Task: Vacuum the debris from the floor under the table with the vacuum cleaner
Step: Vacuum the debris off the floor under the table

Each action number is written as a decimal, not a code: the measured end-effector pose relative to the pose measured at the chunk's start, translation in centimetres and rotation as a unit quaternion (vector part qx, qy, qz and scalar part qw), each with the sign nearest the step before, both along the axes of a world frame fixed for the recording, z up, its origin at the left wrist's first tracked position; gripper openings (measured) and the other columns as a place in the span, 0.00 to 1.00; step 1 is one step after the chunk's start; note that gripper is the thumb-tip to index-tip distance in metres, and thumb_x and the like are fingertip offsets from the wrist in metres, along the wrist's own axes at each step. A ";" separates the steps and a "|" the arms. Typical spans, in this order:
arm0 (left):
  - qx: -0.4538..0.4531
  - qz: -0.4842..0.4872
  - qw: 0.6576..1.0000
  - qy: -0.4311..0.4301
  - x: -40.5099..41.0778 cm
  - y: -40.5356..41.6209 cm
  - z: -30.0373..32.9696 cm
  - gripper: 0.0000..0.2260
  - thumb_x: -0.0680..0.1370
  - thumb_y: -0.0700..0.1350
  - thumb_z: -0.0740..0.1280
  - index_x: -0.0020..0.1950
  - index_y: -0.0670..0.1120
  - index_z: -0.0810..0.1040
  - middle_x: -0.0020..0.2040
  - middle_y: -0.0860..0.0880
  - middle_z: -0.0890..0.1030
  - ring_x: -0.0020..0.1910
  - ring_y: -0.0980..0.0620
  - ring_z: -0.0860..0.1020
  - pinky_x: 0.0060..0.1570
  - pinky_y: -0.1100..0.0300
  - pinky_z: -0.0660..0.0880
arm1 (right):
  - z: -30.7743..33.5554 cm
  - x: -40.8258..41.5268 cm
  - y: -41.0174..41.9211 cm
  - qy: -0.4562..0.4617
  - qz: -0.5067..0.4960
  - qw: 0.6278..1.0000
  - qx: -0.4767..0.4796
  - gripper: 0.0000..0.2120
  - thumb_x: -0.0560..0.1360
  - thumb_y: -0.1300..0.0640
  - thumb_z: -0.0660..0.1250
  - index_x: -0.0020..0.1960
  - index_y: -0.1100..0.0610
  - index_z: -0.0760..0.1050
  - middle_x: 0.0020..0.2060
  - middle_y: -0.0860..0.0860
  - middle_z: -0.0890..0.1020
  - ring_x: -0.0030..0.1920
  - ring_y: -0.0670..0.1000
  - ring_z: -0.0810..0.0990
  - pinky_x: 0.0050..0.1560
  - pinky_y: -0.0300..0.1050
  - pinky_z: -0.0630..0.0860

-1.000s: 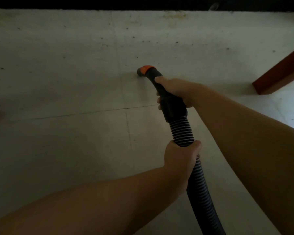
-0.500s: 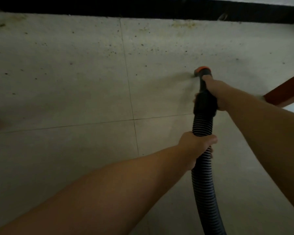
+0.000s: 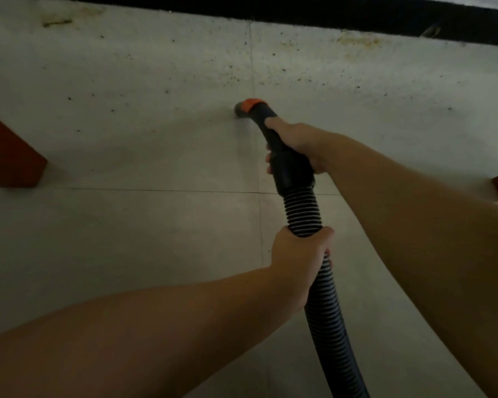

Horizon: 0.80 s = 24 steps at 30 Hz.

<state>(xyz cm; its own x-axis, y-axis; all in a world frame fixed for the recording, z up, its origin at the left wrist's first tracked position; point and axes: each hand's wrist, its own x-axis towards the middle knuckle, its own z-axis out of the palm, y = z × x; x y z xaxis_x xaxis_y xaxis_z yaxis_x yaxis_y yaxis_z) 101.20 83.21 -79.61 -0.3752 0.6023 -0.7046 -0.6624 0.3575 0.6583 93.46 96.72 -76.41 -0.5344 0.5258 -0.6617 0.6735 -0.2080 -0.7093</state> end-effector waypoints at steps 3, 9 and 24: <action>0.006 -0.012 1.000 -0.009 -0.5 -0.7 -0.1 0.04 0.73 0.40 0.68 0.41 0.43 0.74 0.34 0.46 0.77 0.32 0.49 0.76 0.40 0.55 0.78 | -0.4 0.2 -0.1 0.010 -0.019 1.000 -0.004 0.25 0.80 0.43 0.59 0.64 0.63 0.68 0.35 0.57 0.80 0.26 0.53 0.81 0.29 0.43 0.81; 0.008 -0.085 0.995 -0.055 0.3 -1.0 0.9 0.04 0.75 0.40 0.67 0.43 0.43 0.72 0.33 0.48 0.75 0.28 0.53 0.74 0.27 0.66 0.75 | -1.5 4.3 1.8 0.009 -0.171 0.985 0.028 0.25 0.80 0.44 0.58 0.68 0.63 0.65 0.38 0.58 0.79 0.30 0.54 0.79 0.25 0.43 0.79; -0.080 0.156 0.984 0.025 -2.4 -9.4 -0.9 0.06 0.74 0.42 0.68 0.43 0.41 0.73 0.33 0.45 0.76 0.25 0.51 0.73 0.26 0.63 0.74 | -2.4 -6.6 -12.3 0.034 0.183 0.982 -0.030 0.22 0.80 0.44 0.58 0.58 0.64 0.69 0.32 0.58 0.80 0.25 0.54 0.81 0.27 0.44 0.80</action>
